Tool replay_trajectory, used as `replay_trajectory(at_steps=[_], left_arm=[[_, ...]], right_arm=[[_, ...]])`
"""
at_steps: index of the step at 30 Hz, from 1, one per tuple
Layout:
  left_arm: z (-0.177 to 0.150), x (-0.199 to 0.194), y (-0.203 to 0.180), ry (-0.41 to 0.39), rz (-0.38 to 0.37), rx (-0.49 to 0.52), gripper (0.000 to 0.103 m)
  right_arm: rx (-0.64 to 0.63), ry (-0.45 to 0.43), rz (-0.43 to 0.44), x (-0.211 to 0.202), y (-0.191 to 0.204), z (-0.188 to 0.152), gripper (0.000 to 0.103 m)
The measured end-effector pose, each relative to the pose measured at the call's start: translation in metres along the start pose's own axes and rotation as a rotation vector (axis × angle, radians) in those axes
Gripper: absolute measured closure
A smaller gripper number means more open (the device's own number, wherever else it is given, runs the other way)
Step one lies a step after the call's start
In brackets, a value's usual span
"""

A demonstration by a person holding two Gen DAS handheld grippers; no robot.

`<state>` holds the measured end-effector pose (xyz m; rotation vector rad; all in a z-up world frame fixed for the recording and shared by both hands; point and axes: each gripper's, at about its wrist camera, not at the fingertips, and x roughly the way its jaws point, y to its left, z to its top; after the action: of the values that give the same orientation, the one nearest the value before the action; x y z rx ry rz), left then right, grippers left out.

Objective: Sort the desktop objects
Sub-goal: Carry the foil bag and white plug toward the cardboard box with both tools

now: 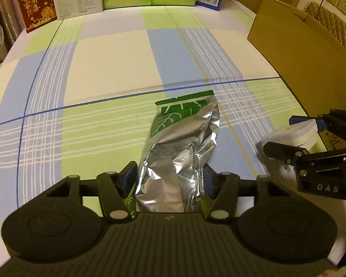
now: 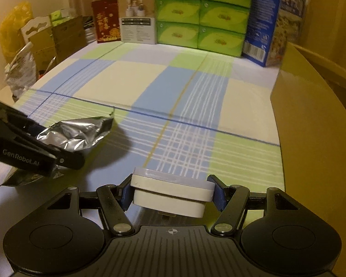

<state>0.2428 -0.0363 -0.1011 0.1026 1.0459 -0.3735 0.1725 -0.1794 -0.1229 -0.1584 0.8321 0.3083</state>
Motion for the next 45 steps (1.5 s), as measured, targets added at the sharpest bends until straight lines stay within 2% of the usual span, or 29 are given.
replay_trajectory(at_steps=[6,10,16,18,20,21,22,23,28,38,45], left_arm=[[0.004,0.01,0.003,0.064,-0.022,0.042,0.039],[0.009,0.017,0.0,0.095,-0.017,0.084,0.038],[0.008,0.022,-0.01,0.109,0.012,0.163,0.032],[0.007,0.022,-0.009,0.103,0.01,0.16,0.032],[0.007,0.021,-0.008,0.102,0.011,0.162,0.033],[0.007,0.02,-0.008,0.099,0.014,0.159,0.038],[0.008,0.019,-0.007,0.092,0.018,0.153,0.049],[0.009,0.018,-0.006,0.087,0.018,0.146,0.052],[0.006,0.011,-0.006,0.063,0.021,0.127,0.06],[0.002,-0.01,-0.011,0.01,-0.009,0.049,0.063],[-0.003,-0.025,-0.029,-0.03,-0.049,0.01,0.063]], right_arm=[[-0.008,0.004,-0.005,0.008,0.002,-0.005,0.04],[-0.017,-0.002,-0.01,0.01,0.004,-0.004,0.04],[-0.019,-0.007,-0.013,0.01,0.006,-0.004,0.04],[-0.021,-0.008,-0.013,0.011,0.006,-0.004,0.04],[-0.018,-0.008,-0.01,0.011,0.007,-0.004,0.04],[-0.017,-0.009,-0.008,0.011,0.007,-0.005,0.04],[-0.014,-0.01,-0.006,0.01,0.007,-0.005,0.04],[-0.01,-0.011,-0.004,0.01,0.008,-0.005,0.04],[0.011,-0.02,0.012,0.008,0.008,-0.003,0.04],[0.05,-0.045,-0.021,-0.012,-0.008,-0.006,0.04],[0.076,-0.048,-0.035,-0.036,-0.011,-0.02,0.04]])
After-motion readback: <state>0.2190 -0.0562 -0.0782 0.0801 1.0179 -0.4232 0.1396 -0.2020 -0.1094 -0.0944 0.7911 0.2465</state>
